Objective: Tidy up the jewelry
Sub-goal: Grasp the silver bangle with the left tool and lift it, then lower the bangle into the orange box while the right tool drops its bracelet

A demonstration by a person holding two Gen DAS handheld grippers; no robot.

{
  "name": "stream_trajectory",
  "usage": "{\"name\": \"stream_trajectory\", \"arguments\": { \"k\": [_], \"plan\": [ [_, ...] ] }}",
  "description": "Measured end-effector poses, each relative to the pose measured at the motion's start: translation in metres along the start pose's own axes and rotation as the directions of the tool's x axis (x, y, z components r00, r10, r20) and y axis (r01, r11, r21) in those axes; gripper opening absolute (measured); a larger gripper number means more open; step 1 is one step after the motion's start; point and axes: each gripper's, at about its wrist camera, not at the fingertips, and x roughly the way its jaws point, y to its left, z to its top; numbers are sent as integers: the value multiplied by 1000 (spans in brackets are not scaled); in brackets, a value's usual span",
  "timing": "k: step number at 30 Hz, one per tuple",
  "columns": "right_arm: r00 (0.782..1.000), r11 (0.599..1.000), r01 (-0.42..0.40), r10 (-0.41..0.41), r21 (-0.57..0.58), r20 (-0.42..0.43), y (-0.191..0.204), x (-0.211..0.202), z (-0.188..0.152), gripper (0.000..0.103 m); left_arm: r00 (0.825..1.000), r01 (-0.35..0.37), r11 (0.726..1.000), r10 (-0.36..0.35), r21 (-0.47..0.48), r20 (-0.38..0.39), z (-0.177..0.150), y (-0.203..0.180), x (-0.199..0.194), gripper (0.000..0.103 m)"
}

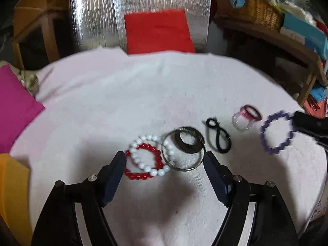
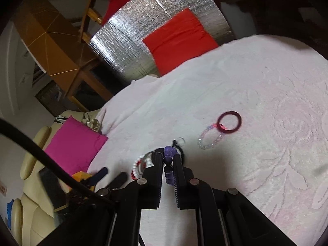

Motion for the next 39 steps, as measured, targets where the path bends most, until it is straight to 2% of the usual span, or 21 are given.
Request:
{"name": "stream_trajectory", "arguments": {
  "k": [2,7,10,13,19,21,22,26,30,33,39],
  "plan": [
    [1000,1000,5,-5,-5,0,-4,0,2,11,1000,-12,1000,12,0,-24,2,-1,14,78],
    [1000,1000,16,-16,-1,-13,-15,4,7,11,997,7,1000,-9,-30,-71,1,-2,33,78],
    [999,1000,25,-25,-7,-23,-20,7,8,11,998,41,999,-42,-5,-49,1,-11,25,79],
    [999,1000,24,-24,-3,-27,-24,8,9,11,999,27,1000,-27,12,-36,1,-14,23,81],
    [999,1000,25,-25,-4,-24,-25,8,10,11,995,55,997,-60,-54,-81,1,-9,41,81],
    [999,1000,23,-23,-7,-25,-24,8,9,11,994,65,995,-71,-69,-82,0,-7,44,74],
    [999,1000,24,-24,-10,-23,-24,8,8,11,993,79,994,-85,-77,-77,-1,-6,43,61],
    [1000,999,26,-27,-29,-14,-18,5,6,11,994,88,992,-93,-85,-52,0,-3,34,61],
    [1000,999,13,-13,-38,-5,-8,3,4,11,995,99,993,-99,-72,2,2,1,8,61],
    [1000,998,-20,20,-60,5,9,4,1,11,994,94,993,-90,-76,54,0,13,-29,61],
    [989,979,-147,147,-142,-9,70,17,-17,11,992,-24,993,38,-117,120,-20,53,-114,61]
  ]
}}
